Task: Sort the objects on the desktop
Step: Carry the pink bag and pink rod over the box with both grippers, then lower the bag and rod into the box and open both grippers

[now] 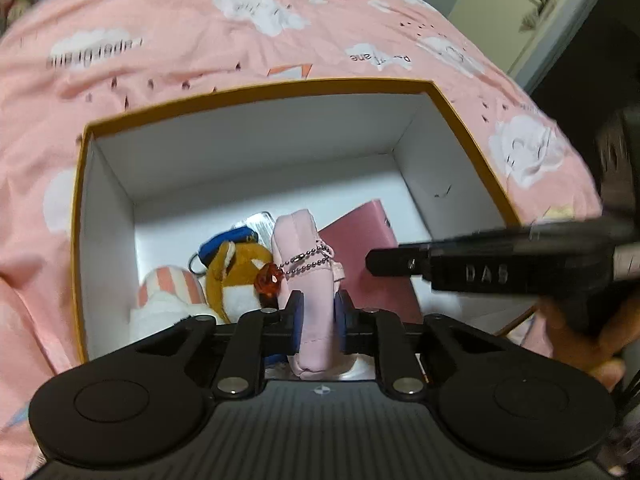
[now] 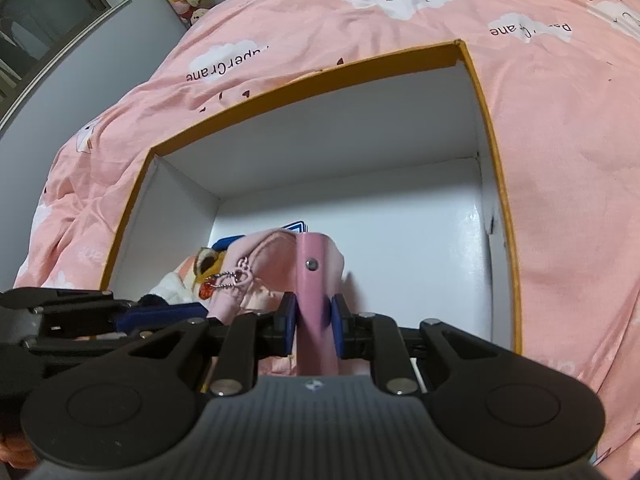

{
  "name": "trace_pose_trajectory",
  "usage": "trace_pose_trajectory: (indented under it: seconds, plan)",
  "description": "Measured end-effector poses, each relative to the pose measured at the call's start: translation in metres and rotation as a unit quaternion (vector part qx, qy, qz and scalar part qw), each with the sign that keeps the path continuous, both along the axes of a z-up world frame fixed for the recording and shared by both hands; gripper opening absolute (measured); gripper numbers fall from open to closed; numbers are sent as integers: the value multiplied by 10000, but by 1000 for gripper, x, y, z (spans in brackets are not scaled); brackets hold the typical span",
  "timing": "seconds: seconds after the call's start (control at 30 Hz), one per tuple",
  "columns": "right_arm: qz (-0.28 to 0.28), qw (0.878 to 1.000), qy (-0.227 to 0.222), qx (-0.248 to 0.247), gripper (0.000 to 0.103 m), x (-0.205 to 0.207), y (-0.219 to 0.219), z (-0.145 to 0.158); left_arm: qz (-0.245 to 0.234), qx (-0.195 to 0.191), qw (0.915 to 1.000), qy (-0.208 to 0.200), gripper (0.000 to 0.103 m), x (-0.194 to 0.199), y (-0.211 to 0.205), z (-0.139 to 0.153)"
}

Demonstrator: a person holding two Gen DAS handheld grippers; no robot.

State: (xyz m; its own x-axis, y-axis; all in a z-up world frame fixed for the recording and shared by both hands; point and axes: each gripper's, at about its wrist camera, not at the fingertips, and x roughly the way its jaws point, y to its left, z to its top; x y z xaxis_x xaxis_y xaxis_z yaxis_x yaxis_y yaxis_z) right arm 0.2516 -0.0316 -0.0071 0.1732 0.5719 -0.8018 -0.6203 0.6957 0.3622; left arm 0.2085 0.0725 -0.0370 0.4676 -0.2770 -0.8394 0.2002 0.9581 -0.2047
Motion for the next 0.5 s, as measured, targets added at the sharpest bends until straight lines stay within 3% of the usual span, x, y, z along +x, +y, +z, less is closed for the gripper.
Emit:
trace_pose_trajectory:
  seconds: [0.13, 0.2, 0.5]
  plan:
    - [-45, 9996, 277, -7, 19, 6, 0, 1, -338, 835, 9952, -386, 13, -15, -26, 4]
    - [-45, 9994, 338, -74, 20, 5, 2, -1, -506, 983, 9926, -508, 13, -22, -36, 4]
    - [37, 9960, 897, 13, 22, 7, 18, -7, -254, 330, 9984, -380, 13, -23, -19, 5]
